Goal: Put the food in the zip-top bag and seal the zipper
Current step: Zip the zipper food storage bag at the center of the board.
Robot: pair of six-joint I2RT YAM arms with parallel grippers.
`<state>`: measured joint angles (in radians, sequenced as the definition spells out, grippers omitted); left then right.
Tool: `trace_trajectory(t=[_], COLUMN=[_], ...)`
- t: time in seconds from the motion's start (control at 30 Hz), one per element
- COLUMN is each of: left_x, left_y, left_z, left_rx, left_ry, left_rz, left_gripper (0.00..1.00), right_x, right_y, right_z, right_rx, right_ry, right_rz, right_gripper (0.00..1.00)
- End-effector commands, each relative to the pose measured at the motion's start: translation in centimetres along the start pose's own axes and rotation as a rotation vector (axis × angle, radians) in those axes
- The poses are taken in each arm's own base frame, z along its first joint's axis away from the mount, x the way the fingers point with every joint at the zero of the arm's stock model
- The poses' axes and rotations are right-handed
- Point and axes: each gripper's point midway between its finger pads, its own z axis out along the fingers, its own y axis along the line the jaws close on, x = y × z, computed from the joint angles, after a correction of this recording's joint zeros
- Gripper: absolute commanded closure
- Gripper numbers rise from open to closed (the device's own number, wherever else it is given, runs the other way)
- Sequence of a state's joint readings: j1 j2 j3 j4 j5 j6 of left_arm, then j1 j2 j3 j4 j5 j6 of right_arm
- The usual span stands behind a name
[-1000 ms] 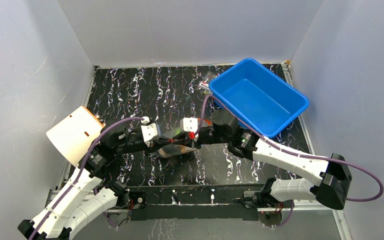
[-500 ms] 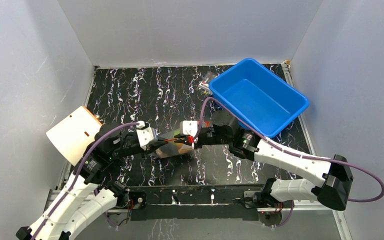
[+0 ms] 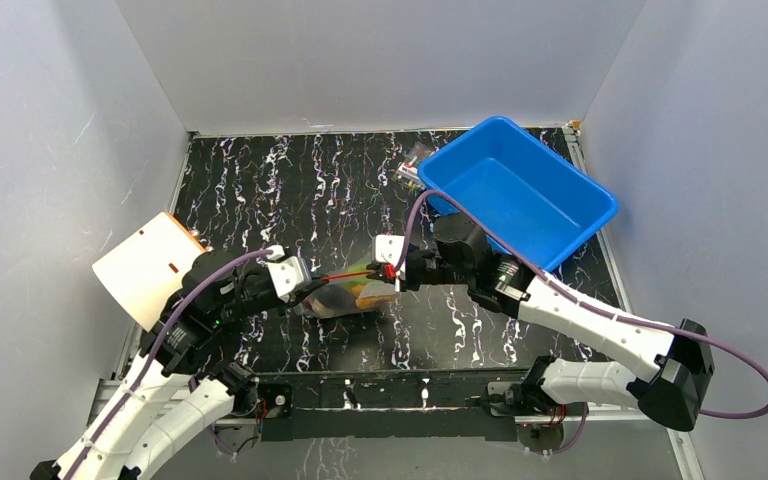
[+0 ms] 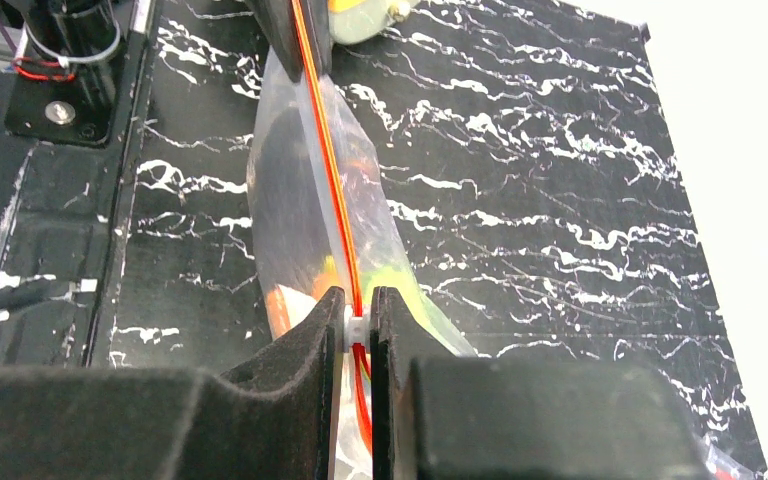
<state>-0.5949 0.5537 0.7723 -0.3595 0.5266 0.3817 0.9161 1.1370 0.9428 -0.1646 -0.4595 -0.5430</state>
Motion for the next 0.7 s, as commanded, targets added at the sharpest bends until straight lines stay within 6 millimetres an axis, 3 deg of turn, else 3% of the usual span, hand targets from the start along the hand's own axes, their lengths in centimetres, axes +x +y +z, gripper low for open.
trace_trajectory(t=[0.0,0.43,0.67], left_x=[-2.5,-1.9,-1.5], left_y=[1.5,2.5,2.6], left_z=[-1.9,-3.2,-3.5], left_rx=[-0.098,-0.17,-0.178], left_ry=[-0.043,0.03,0.054], left_rz=[0.072,0.086,0.091], left_gripper=[1.0,1.0,1.0], right_x=[1.4,3.2,3.8], right_y=[-2.3,-3.5,-2.8], right_z=[-2.6,-6.0,-8.2], right_rx=[0.104,0.187,0.211], right_ry=[0.114,0.283,0.348], right_rz=[-0.01,0.005,0.033], right_gripper=[1.0,1.0,1.0])
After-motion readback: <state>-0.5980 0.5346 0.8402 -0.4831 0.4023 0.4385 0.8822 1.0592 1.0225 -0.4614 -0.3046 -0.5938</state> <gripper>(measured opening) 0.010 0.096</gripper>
